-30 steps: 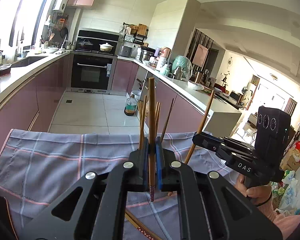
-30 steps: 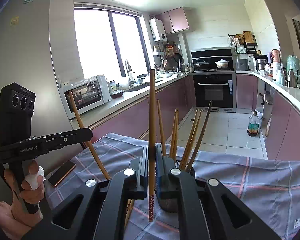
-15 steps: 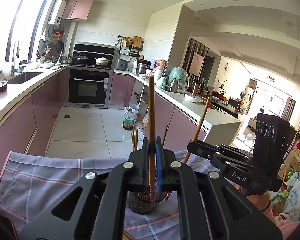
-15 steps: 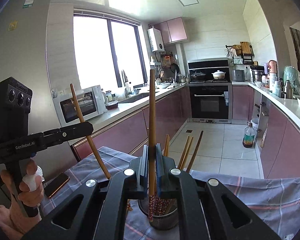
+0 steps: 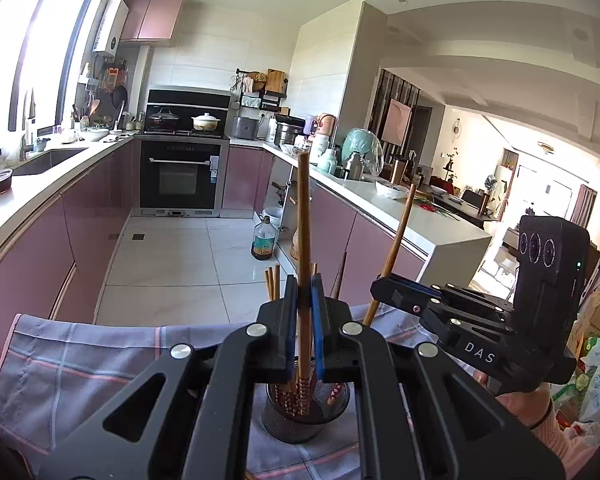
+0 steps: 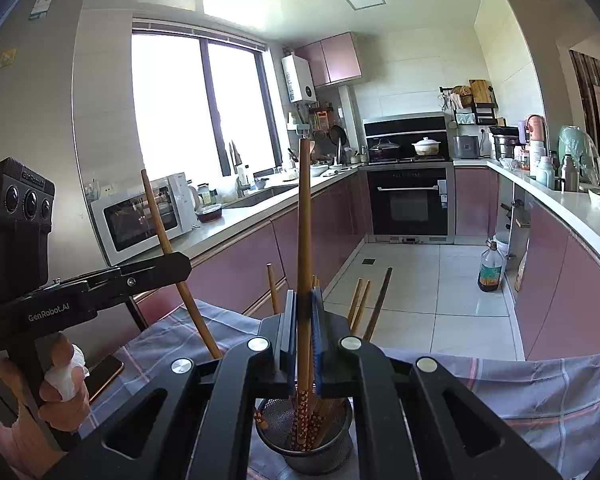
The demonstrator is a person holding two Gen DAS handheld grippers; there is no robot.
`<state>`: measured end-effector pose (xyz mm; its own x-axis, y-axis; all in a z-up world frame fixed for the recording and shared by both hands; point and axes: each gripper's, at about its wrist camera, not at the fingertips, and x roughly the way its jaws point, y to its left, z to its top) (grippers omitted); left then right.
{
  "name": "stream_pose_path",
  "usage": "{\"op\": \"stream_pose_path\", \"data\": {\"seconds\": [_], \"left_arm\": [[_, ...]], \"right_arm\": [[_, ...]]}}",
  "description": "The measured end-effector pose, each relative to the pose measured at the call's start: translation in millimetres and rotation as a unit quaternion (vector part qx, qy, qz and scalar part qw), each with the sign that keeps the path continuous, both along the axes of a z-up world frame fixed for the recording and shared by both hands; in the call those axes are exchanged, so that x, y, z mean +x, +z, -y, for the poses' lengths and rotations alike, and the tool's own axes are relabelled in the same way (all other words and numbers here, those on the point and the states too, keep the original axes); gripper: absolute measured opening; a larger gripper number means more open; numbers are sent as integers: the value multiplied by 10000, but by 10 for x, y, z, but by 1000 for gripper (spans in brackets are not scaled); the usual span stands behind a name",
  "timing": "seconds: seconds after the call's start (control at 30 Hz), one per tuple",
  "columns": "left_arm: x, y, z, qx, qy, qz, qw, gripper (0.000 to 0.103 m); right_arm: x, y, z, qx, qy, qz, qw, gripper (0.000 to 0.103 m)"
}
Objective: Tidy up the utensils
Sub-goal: 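Lower the chopstick into the mesh cup and open the right tool while the left tool releases its own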
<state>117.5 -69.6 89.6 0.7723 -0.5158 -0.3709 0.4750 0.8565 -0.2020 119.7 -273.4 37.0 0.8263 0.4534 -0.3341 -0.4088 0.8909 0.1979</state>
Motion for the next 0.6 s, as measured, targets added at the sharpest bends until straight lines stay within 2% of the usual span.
{"op": "stream_pose_path", "data": {"seconds": [0.6], "left_arm": [[356, -335, 246, 473, 88, -378, 9981, 7]], "right_arm": [[152, -258, -110, -199, -9, -363, 9991, 5]]}}
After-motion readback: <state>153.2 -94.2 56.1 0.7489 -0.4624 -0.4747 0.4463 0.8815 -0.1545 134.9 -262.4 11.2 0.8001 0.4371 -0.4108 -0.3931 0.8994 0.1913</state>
